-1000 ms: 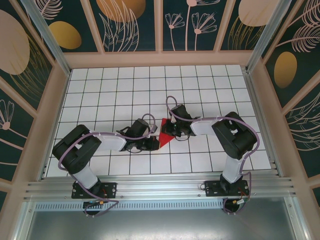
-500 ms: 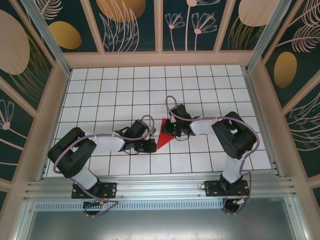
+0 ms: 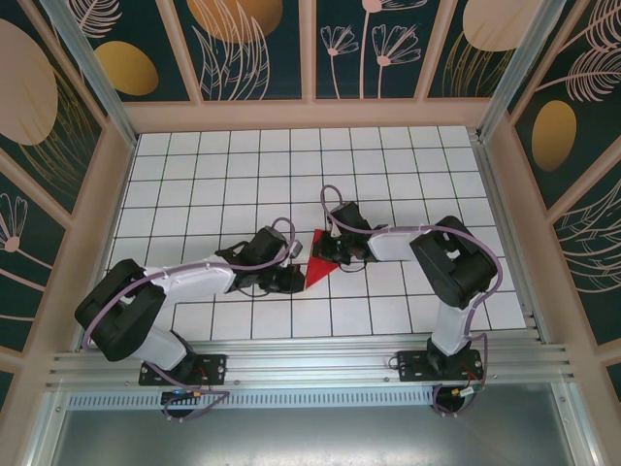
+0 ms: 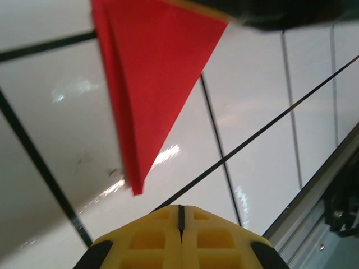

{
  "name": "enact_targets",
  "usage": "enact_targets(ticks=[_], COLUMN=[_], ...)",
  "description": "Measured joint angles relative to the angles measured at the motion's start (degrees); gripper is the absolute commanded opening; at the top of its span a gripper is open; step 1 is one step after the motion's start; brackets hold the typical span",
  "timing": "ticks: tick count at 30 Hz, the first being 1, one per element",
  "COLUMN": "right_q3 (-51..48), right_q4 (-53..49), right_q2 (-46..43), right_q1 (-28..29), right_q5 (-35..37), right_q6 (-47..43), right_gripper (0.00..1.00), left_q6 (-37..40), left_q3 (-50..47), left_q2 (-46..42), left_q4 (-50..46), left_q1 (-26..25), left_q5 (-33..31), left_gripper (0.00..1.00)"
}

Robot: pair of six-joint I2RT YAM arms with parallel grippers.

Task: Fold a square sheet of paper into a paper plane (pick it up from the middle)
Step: Fourth fold the wing at the center of the table.

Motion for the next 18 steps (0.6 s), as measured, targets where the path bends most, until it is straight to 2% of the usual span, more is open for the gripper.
enact_targets(ticks=[8,18], right_q3=[0.07,0.07], right_q4=[-0.02,-0.02], right_q2=[0.0,0.0], right_q1=[0.04,0.04], right_q5=[0.0,0.0], right_q6=[0.0,0.02], right_gripper=[0.06,0.06], left_q6=[-4.42,-5.25], left_q3=[2.03,-0.15], left_q2=[5.29,7.93], left_q4=[9.42,18.1], left_q1=[0.02,0.02], left_q5=[-2.36,-5.27], left_gripper=[0.04,0.04])
